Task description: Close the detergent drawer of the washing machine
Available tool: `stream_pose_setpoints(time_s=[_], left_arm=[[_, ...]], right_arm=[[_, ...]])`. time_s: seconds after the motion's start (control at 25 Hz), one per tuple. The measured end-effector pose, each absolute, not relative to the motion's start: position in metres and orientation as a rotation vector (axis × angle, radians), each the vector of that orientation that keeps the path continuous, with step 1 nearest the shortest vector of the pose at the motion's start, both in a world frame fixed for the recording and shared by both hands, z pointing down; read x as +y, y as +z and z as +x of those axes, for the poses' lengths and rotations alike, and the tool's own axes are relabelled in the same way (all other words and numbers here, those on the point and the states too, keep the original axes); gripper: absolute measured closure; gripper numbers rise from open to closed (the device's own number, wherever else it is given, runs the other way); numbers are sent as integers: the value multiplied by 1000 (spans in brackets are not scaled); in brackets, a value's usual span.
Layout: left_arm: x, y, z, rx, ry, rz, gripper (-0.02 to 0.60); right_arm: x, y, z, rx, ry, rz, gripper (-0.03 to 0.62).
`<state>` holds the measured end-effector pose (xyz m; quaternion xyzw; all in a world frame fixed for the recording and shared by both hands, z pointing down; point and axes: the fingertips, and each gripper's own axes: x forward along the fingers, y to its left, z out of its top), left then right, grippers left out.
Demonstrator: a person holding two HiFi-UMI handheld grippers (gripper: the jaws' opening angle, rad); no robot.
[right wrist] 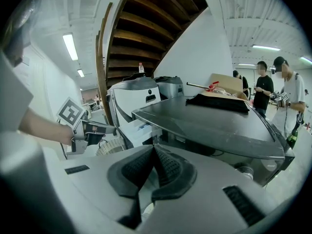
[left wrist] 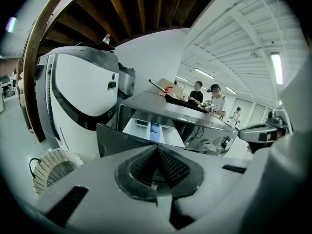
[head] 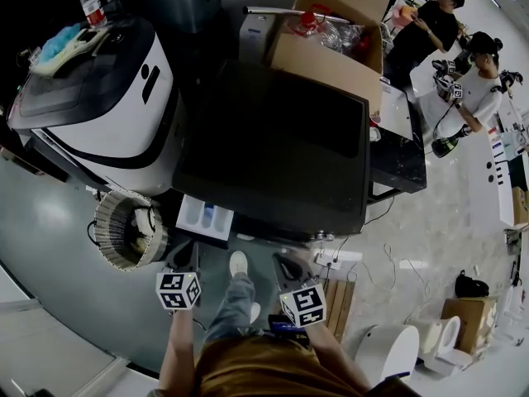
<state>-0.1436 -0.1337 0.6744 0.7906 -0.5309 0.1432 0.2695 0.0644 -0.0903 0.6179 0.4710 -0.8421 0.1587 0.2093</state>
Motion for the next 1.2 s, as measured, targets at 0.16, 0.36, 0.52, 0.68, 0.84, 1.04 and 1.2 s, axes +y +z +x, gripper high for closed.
stream_pose_setpoints(time_s=[0.16, 0.36, 0.52, 0.68, 0.84, 1.04, 1.2], left_arm=[[-144, 674, -143, -1436, 383, 2126, 557], [-153, 672, -138, -1433, 383, 2125, 557], [-160, 674, -137, -1429, 385, 2129, 557], [-171, 673, -134, -1431, 383, 2137, 557], [-181, 672, -132, -1429, 372, 2141, 557], [-199, 671, -129, -1427, 360, 2141, 557], [-211, 671, -126, -1428, 367, 2147, 557]], right_arm=[[-94, 619, 66, -2338, 443, 1318, 582], [-102, 619, 72, -2333, 454, 1328, 582], [-110, 622, 71, -2336, 458, 1325, 582], [-118, 625, 69, -2338, 469, 1313, 582], [-126, 625, 68, -2343, 476, 1303, 582], [-140, 627, 72, -2342, 487, 1311, 582], [-149, 622, 73, -2335, 414, 1317, 582]])
